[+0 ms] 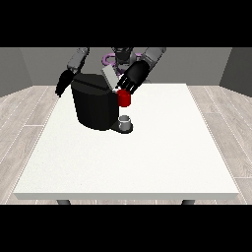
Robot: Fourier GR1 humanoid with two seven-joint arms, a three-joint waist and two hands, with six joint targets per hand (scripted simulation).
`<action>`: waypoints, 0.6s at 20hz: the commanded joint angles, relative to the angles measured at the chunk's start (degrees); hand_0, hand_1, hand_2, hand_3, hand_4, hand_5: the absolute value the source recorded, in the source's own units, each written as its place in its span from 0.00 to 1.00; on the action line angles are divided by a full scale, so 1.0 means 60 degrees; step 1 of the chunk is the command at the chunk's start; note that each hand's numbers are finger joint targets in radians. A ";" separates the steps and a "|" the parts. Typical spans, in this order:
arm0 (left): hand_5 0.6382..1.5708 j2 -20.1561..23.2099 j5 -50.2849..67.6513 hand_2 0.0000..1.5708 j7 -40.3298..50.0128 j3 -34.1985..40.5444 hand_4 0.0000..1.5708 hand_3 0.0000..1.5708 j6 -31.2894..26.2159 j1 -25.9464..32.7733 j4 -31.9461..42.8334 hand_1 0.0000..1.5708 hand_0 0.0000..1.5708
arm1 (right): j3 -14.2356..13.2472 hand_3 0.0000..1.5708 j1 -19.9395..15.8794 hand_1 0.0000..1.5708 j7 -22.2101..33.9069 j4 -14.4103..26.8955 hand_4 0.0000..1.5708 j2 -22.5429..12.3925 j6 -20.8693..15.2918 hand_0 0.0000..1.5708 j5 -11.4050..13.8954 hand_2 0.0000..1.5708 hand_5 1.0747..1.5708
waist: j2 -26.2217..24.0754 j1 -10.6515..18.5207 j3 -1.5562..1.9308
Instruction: Insert the coffee pod into the coffee machine and close the lid
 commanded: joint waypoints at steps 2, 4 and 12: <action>1.00 0.0077 -0.0080 0.79 -0.0086 0.0019 0.27 0.76 0.0101 -0.0105 0.0177 0.74 0.74 | -0.0001 0.00 -0.0027 0.00 0.0137 -0.0099 0.00 -0.0222 0.0208 0.00 0.0007 0.00 1.00 | 0.0060 -0.0202 0.0000; 1.00 0.0065 -0.0165 0.79 0.0089 0.0035 0.26 0.76 0.0297 -0.0259 0.0193 0.74 0.74 | 0.0104 0.00 -0.0078 0.00 -0.0041 -0.0061 0.00 0.0184 -0.0053 0.00 0.0011 0.00 1.00 | 0.0250 -0.0163 0.0002; 1.00 -0.0069 -0.0121 0.79 -0.0267 -0.0029 0.22 0.76 0.0160 -0.0091 0.0121 0.77 0.77 | -0.0115 0.00 0.0145 0.00 -0.0198 0.0253 0.00 -0.0034 -0.0187 0.00 0.0119 0.00 1.00 | -0.0127 0.0162 0.0001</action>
